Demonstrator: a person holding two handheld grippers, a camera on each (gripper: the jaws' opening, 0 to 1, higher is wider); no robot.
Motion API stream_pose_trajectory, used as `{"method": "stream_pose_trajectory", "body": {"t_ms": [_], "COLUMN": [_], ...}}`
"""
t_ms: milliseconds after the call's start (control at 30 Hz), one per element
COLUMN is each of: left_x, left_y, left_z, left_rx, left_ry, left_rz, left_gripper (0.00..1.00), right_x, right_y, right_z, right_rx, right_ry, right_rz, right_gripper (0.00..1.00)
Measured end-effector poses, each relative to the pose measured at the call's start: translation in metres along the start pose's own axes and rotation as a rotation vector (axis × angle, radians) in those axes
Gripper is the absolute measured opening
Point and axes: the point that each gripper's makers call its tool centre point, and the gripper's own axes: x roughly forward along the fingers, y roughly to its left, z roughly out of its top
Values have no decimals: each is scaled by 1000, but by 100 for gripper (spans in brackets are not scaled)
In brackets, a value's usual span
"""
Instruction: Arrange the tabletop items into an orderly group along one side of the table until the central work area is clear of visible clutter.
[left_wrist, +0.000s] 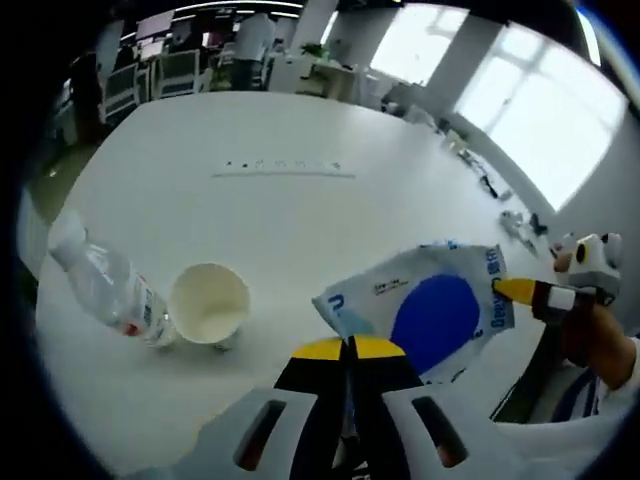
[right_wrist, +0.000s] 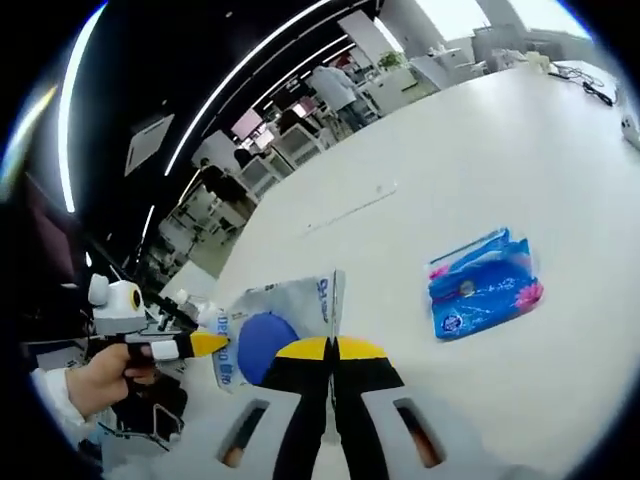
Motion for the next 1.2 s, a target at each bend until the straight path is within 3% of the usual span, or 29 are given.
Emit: {"method": "stream_pose_trajectory", "body": {"t_ms": [667,1200], "left_x": [2,22], "left_y": [-3,13], "left_z": [0,8], "left_rx": [1,58], "left_ry": [-7,21], "left_rz": [28,65], "left_gripper": [0,0], "right_x": [-2,28], "right_y": [-6,-15], "right_z": [-6,-1], "right_rx": [-10,-94], "right_ry": [24,59], "right_rz": [6,-14], "right_gripper": [0,0]}}
